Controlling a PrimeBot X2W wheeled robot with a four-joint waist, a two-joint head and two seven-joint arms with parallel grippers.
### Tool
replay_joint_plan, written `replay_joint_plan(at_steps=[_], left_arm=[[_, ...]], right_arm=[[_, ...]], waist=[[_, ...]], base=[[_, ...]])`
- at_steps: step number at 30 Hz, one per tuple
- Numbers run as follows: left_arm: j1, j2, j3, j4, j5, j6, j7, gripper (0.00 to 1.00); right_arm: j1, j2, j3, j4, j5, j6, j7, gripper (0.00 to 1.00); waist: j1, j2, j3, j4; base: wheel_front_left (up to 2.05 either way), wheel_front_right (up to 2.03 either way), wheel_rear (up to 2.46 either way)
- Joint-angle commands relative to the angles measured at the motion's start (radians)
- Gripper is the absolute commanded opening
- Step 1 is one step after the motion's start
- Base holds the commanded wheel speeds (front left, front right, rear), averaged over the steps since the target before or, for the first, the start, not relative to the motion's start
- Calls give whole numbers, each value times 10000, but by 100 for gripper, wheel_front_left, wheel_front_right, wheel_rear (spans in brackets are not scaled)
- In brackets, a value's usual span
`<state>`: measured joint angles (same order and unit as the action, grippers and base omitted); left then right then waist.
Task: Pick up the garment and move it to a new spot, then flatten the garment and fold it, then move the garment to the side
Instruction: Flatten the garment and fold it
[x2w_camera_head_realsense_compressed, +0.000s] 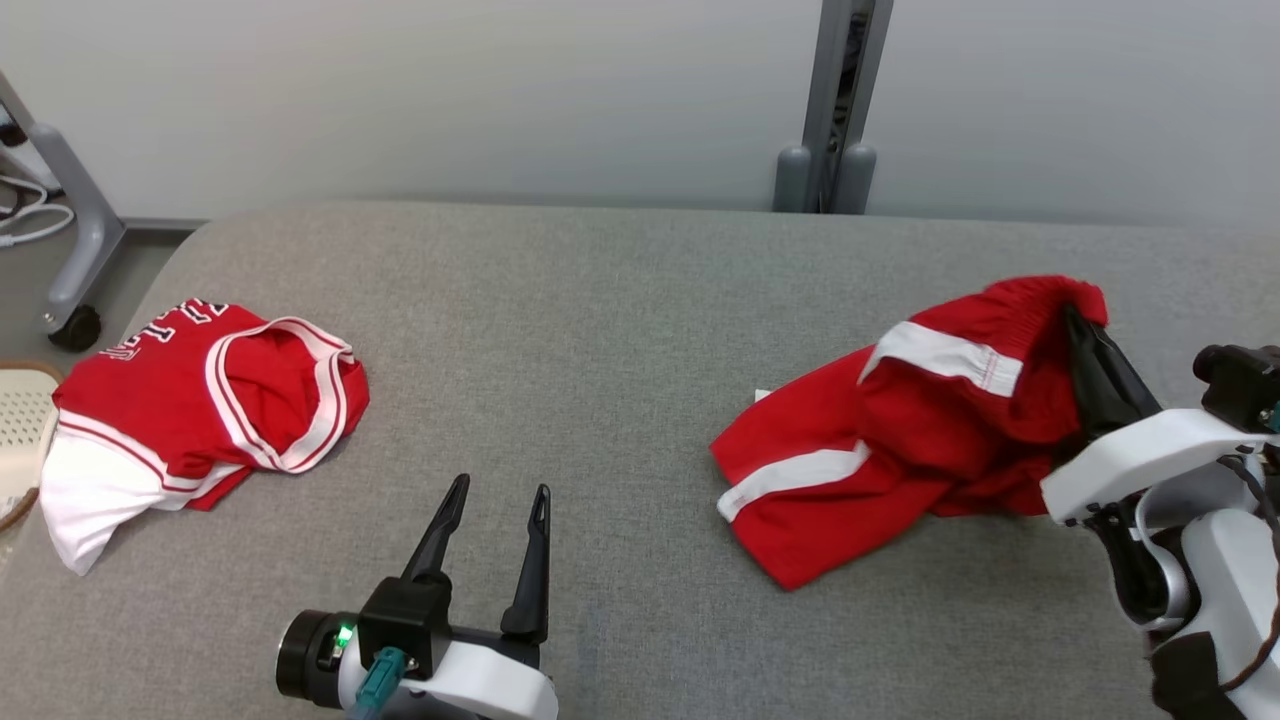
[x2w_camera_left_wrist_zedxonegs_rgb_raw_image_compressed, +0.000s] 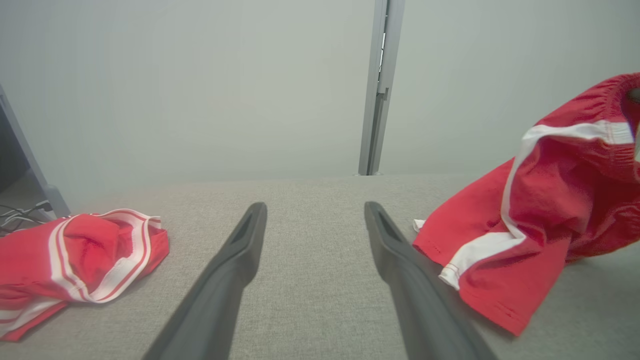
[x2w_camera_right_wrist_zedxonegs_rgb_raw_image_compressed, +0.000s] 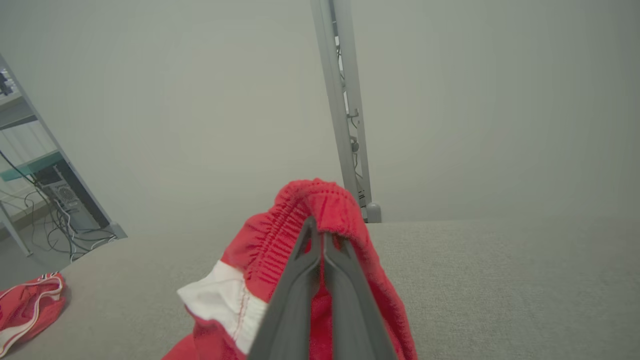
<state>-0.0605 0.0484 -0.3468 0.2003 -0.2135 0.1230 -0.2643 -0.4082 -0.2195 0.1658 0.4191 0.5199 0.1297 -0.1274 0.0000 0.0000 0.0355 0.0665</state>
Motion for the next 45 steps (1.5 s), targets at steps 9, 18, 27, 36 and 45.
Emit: replay_joint_plan(at_steps=[9,18,27,36,45], left_arm=[[-409,38,-25,39,90,-63,-10,100],[-551,38,-61,81,106,-82,-10,100],[-670,38,-38,105,173,-147,-10,100],[-626,38,-5,187,152,-110,-10,100],[-359,38,84,65,17,23,-10,100]], right_arm=[[-861,-1021,497,3228,-1440,18,-361,0],[-1372,-1372,241,5678,-1226,18,-520,0],[-2038,-1594,-49,7051,-1481,12,-1095,16],[-2424,-1335,-88,7665,-1891,12,-1337,100],[-1848,-1035,-931,5640,-2159,12,-1377,100]], waist=[[0,0,621,160],[0,0,830,57],[0,0,978,-31],[0,0,792,-141],[0,0,142,-449]], base=[[0,0,0],[0,0,0],[0,0,0],[0,0,0],[0,0,0]])
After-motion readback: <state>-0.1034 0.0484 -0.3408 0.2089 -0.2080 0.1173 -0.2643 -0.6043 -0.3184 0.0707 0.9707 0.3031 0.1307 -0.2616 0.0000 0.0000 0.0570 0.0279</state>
